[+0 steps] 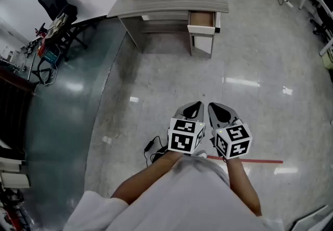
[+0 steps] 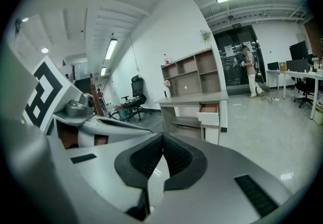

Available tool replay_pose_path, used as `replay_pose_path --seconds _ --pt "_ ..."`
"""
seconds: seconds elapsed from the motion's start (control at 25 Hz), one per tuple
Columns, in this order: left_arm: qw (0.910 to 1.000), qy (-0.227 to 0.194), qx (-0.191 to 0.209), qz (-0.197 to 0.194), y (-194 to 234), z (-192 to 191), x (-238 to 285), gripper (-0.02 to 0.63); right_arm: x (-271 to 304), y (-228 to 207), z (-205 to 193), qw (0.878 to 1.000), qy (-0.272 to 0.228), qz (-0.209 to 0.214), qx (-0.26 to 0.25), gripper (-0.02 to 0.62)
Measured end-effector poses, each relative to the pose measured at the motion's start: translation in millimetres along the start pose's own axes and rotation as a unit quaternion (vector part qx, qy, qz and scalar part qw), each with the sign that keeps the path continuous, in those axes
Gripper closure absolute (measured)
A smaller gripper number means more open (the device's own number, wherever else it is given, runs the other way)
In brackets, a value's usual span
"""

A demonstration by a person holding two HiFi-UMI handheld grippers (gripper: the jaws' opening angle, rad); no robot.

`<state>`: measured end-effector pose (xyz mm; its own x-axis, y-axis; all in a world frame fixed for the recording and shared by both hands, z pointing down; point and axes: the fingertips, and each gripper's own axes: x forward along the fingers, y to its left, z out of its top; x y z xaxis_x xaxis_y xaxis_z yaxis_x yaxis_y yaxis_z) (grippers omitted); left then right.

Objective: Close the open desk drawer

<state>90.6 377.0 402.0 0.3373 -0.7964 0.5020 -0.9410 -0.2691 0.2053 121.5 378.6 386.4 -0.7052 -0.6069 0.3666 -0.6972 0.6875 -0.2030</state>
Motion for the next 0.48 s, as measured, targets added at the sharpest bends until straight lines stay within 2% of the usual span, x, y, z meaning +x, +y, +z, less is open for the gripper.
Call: replay_pose_path --seconds 0.24,0.48 --pt "1.0 0.003 -0.002 0.002 -13 -2 0 0.603 -10 -4 -4 1.0 -0.005 0.011 0.011 0.594" --pt "0.9999 0.011 -0.011 0.006 -2 -6 3 0.603 -1 -6 -9 1.0 0.004 0.012 0.024 0.594"
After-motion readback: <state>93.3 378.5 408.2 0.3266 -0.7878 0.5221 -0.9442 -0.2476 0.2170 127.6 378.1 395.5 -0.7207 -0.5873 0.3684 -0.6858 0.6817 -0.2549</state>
